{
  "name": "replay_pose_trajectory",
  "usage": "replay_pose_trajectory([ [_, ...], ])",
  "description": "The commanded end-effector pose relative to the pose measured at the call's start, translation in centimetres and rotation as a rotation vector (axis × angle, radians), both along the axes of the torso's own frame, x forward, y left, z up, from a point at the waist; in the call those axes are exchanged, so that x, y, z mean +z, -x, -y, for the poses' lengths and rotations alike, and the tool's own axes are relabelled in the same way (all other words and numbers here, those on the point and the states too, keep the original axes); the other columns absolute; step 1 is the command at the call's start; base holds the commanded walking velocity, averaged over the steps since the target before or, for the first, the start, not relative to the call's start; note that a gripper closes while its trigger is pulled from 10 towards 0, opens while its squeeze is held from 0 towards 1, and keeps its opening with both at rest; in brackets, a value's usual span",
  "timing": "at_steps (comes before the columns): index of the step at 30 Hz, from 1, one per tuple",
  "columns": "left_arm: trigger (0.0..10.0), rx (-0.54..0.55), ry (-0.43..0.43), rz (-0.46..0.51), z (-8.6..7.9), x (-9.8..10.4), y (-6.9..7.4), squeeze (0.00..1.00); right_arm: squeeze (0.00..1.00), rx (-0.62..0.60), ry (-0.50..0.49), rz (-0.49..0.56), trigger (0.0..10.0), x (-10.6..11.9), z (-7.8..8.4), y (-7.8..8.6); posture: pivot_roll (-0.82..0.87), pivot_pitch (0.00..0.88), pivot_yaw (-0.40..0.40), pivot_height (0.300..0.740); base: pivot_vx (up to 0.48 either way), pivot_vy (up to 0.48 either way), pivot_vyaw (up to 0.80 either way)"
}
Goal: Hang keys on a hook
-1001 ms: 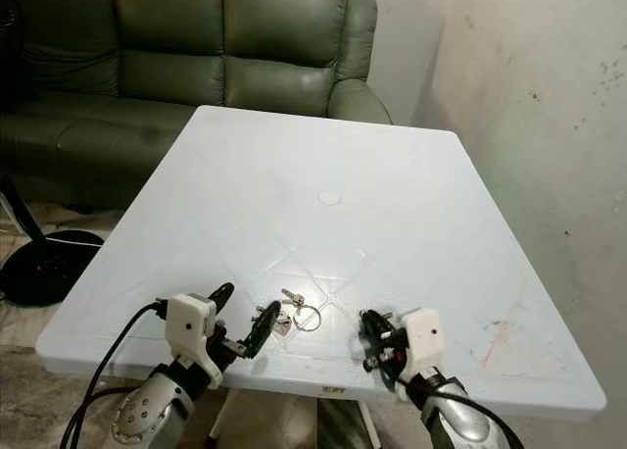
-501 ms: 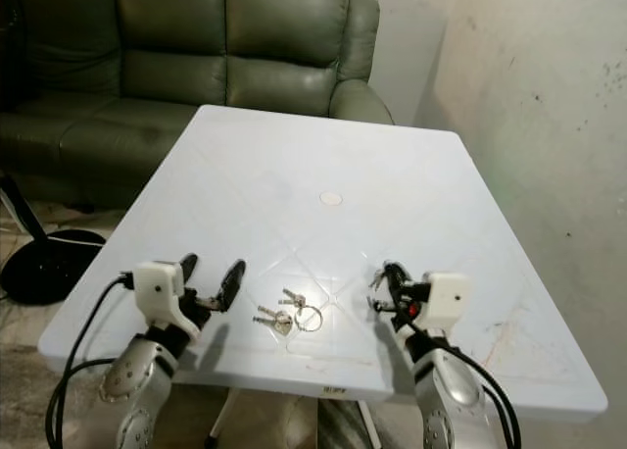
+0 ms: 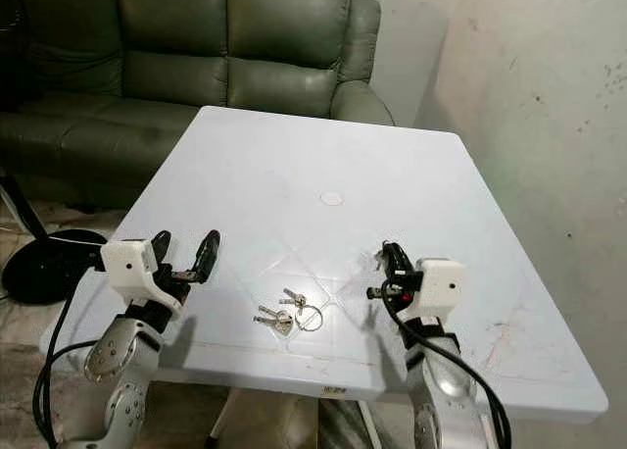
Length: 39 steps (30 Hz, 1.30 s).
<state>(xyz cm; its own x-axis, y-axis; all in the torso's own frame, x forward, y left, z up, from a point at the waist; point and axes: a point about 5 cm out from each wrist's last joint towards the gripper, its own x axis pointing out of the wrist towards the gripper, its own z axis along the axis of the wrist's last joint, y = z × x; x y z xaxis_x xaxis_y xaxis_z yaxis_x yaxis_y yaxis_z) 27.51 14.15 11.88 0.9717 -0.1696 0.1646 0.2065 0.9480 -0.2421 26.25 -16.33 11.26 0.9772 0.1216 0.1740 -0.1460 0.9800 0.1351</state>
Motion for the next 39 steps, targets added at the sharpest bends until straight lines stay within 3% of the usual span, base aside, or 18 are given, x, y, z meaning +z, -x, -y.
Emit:
replay_pose_trajectory([
  [1,10.0,-0.018,0.002,0.036,0.6,0.6,0.4,0.0,0.0,-0.001,0.009,0.047,10.0,0.9,-0.3,0.3,0.03,0.0,-0.078,0.74,0.0,0.0,0.0],
  [5,10.0,-0.031,-0.011,0.016,0.8,-0.7,1.6,0.0,0.0,-0.015,0.016,0.014,10.0,-0.5,-0.3,1.5,0.03,0.0,-0.078,0.74,0.0,0.0,0.0],
  [11,10.0,0.01,0.043,0.011,0.0,-0.8,2.1,0.0,0.0,-0.041,0.026,-0.002,10.0,-0.6,-0.2,2.1,0.03,0.0,-0.077,0.74,0.0,0.0,0.0],
  [22,10.0,0.039,0.032,0.036,-0.5,-0.3,1.7,0.0,0.0,-0.076,0.041,-0.058,10.0,-1.0,-0.2,1.9,0.03,0.0,-0.075,0.74,0.0,0.0,-0.04],
  [39,10.0,0.046,-0.034,0.077,-1.0,0.4,0.4,0.0,0.0,-0.059,0.044,-0.071,10.0,-0.9,-0.6,1.1,0.02,0.0,-0.065,0.74,0.0,0.0,-0.71],
])
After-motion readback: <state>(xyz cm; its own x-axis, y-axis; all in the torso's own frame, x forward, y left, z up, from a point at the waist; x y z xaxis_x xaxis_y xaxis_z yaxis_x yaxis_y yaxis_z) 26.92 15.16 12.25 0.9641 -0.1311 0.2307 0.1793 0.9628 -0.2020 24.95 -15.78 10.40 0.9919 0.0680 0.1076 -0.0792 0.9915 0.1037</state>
